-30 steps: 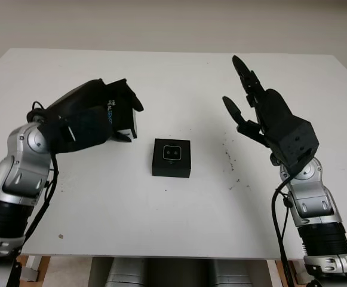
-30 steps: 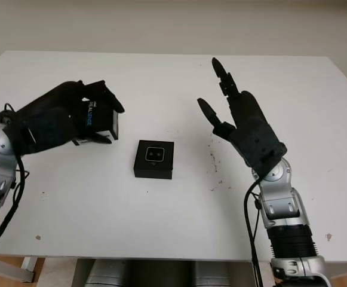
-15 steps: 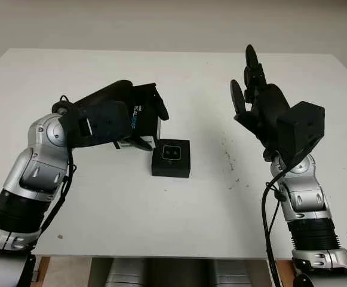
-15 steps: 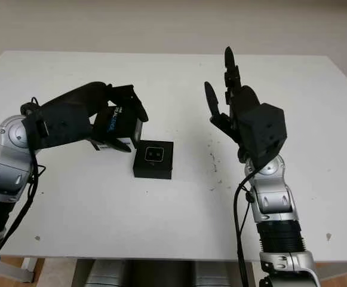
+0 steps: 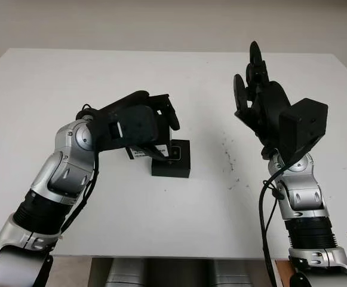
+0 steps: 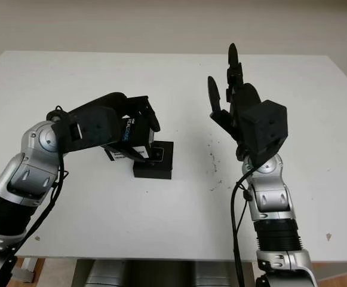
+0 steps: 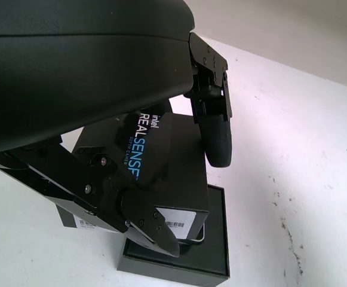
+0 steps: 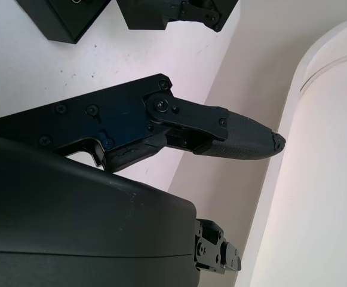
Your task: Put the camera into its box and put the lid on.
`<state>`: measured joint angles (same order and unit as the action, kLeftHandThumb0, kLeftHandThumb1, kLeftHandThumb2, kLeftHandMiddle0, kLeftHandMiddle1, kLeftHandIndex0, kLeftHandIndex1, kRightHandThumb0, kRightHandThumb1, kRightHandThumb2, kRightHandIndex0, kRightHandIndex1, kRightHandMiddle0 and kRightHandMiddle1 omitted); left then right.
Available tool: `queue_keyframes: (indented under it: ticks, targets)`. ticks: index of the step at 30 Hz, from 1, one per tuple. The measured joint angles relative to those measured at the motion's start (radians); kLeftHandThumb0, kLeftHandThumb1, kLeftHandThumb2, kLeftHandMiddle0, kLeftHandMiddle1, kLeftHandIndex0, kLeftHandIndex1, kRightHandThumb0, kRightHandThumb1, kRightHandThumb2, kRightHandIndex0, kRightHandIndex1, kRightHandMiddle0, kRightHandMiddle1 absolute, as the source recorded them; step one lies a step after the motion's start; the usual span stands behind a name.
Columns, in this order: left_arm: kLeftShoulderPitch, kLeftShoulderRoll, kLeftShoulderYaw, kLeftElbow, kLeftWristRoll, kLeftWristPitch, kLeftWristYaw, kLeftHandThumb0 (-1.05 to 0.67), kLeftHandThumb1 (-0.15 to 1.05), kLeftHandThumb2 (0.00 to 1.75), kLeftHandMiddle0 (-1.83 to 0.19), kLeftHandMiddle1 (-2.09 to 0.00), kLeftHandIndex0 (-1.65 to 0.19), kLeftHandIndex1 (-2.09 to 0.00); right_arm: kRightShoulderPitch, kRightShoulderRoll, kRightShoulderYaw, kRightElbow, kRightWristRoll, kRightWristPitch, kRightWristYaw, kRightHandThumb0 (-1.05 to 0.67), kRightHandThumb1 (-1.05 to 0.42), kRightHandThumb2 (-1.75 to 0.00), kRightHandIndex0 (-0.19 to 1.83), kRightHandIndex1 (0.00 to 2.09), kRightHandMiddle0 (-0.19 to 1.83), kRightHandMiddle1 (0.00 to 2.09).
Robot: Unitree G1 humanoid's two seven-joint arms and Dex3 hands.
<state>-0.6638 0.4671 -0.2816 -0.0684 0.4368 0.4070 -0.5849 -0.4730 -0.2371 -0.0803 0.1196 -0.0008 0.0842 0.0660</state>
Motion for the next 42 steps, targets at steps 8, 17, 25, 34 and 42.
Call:
queue_keyframes:
  ticks: [8, 17, 25, 34, 42]
  targets:
    - [0.000, -0.004, -0.030, 0.024, 0.029, -0.070, 0.027, -0.08, 0.98, 0.05, -0.47, -1.46, -0.31, -1.41, 0.000, 0.007, 0.004, 0.001, -0.016, -0.011, -0.014, -0.78, -1.05, -0.61, -0.19, 0.00, -0.19, 0.00]
    - [0.000, -0.024, -0.035, 0.052, 0.039, -0.148, 0.053, -0.08, 0.98, 0.05, -0.49, -1.55, -0.32, -1.46, 0.000, 0.011, 0.006, -0.001, -0.039, -0.006, -0.035, -0.79, -1.05, -0.59, -0.19, 0.00, -0.19, 0.01]
    - [0.000, -0.056, -0.045, 0.052, 0.052, -0.125, 0.049, -0.07, 0.98, 0.05, -0.44, -1.58, -0.31, -1.50, 0.000, 0.011, 0.007, -0.002, -0.044, -0.007, -0.035, -0.78, -1.05, -0.60, -0.19, 0.00, -0.19, 0.00]
    - [0.000, -0.071, -0.059, 0.029, 0.077, -0.089, 0.033, -0.06, 0.96, 0.05, -0.45, -1.56, -0.31, -1.52, 0.004, 0.013, 0.006, -0.010, -0.042, -0.008, -0.039, -0.78, -1.05, -0.60, -0.19, 0.00, -0.19, 0.00]
    - [0.000, -0.085, -0.083, -0.016, 0.114, -0.018, 0.002, -0.07, 0.96, 0.05, -0.47, -1.63, -0.30, -1.49, 0.004, 0.032, 0.006, -0.010, -0.031, -0.006, -0.033, -0.80, -1.05, -0.58, -0.19, 0.00, -0.19, 0.00]
